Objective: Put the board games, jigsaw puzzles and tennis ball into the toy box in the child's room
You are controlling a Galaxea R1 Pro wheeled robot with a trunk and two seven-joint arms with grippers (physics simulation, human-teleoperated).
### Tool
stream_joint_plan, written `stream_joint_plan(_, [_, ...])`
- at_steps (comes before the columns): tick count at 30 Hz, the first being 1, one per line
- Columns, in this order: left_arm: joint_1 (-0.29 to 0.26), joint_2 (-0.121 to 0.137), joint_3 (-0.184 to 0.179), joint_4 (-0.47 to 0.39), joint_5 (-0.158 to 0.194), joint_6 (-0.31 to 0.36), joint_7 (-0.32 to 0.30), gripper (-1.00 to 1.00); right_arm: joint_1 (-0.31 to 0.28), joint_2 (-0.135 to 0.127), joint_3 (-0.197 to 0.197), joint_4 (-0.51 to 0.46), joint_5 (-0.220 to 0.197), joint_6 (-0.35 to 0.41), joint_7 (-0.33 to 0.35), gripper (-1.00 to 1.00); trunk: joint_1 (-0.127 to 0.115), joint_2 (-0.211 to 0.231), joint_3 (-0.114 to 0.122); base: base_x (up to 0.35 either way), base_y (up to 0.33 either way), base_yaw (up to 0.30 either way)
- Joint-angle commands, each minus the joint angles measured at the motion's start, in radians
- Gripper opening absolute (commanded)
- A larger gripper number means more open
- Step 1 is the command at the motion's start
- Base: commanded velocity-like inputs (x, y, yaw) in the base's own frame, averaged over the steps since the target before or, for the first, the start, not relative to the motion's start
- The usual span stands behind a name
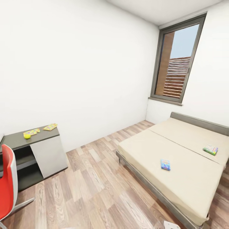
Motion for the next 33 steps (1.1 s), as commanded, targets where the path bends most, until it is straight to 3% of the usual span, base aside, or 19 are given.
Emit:
stream_joint_plan(1, [0.000,0.000,0.005,-0.001,0.000,0.001,0.000,1.00,0.000,0.000,-0.004,-0.002,-0.004,0.005,-0.002,1.00,-0.004,0.006,0.003,0.000,0.000,-0.285])
stream_joint_plan(7, [0.000,-0.004,0.006,0.016,0.000,-0.017,0.000,1.00,0.000,0.000,-0.004,-0.002,-0.004,0.005,-0.002,1.00,-0.007,0.013,0.006,0.000,0.000,-0.285])
stream_joint_plan(15, [0.000,-0.028,0.007,0.048,0.000,-0.071,0.002,1.00,0.000,0.001,-0.004,-0.002,-0.004,0.005,-0.002,1.00,-0.007,0.013,0.006,0.000,0.000,-0.285])
stream_joint_plan(25, [0.000,-0.063,0.007,0.088,-0.001,-0.084,0.003,1.00,0.000,0.002,-0.004,0.001,-0.004,0.005,-0.002,1.00,-0.007,0.013,0.006,0.000,0.000,-0.285])
stream_joint_plan(33, [0.002,-0.076,0.007,0.094,-0.001,-0.089,0.001,1.00,0.000,0.002,-0.004,0.002,-0.004,-0.003,-0.003,1.00,-0.007,0.013,0.006,0.000,0.000,-0.285])
